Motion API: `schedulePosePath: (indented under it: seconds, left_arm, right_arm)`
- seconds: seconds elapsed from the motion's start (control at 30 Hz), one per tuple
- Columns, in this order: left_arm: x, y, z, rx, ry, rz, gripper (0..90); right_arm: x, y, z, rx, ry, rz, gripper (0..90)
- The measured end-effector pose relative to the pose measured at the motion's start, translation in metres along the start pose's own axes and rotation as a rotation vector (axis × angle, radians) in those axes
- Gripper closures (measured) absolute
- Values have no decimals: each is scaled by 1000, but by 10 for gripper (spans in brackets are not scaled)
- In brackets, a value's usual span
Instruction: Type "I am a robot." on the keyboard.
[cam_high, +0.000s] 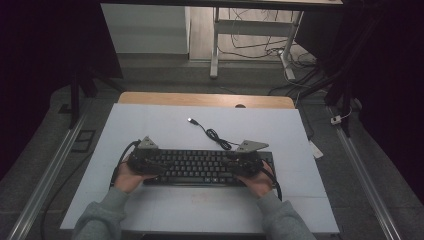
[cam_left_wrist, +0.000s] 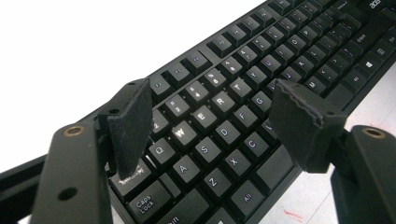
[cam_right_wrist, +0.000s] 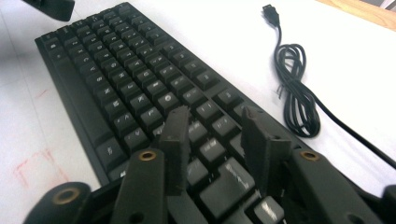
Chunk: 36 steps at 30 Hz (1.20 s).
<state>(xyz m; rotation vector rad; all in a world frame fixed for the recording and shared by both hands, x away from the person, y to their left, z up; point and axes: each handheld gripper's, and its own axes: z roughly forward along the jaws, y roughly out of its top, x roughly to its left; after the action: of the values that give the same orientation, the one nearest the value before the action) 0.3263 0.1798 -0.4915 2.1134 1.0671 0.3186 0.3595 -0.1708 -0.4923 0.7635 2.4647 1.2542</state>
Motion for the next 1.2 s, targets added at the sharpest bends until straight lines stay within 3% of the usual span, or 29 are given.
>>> schedulePosePath:
  seconds: [0.37,0.57,0.67,0.8,0.93,1.2]
  left_arm:
    - [2,0,-4,-44,36,1,311]
    - [2,1,-1,-58,17,-28,319]
    - [-1,2,1,-68,10,-7,400]
    - [-3,5,7,-75,-40,-3,672]
    - [-10,9,18,-35,-75,26,866]
    - [-20,15,39,20,-75,57,889]
  right_arm:
    - [-1,-11,-12,-5,0,-8,552]
    - [-1,-15,-17,-7,-8,-10,510]
    - [-1,-16,-18,-14,-9,-7,502]
    - [0,-15,-18,-9,-9,-14,497]
    - [1,-15,-16,-4,-6,-18,497]
    - [1,-15,-14,4,0,-20,496]
